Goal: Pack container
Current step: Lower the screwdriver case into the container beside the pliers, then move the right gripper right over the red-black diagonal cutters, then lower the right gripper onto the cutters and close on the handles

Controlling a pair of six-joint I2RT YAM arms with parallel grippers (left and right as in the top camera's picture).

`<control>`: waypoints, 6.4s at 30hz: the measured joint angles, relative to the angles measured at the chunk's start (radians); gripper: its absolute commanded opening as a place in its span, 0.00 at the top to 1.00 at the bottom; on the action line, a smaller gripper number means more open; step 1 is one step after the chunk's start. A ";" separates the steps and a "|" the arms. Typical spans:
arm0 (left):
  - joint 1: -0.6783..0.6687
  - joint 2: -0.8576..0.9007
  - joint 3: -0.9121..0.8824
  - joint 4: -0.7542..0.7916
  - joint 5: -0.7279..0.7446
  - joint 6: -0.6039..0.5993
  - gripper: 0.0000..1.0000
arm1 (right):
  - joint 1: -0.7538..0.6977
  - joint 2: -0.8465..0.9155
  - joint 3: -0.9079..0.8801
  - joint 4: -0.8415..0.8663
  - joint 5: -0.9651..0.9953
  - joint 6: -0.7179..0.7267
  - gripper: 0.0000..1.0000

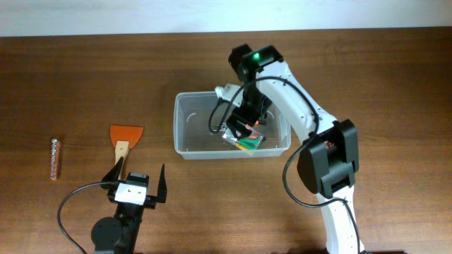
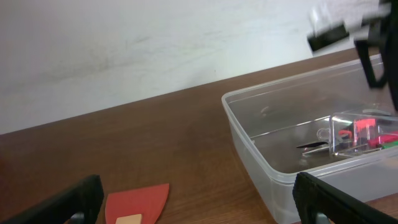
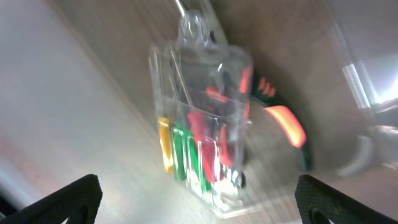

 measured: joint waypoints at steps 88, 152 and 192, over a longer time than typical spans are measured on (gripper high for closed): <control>0.000 -0.001 0.000 0.000 0.000 0.000 0.01 | -0.636 -0.241 -0.647 0.466 0.124 0.124 0.02; 0.000 -0.001 0.000 0.000 0.000 0.000 0.01 | -0.612 -0.186 -0.647 0.529 0.167 0.105 0.02; 0.000 -0.001 0.000 0.000 0.000 0.000 0.01 | -0.612 -0.186 -0.647 0.538 0.178 0.105 0.01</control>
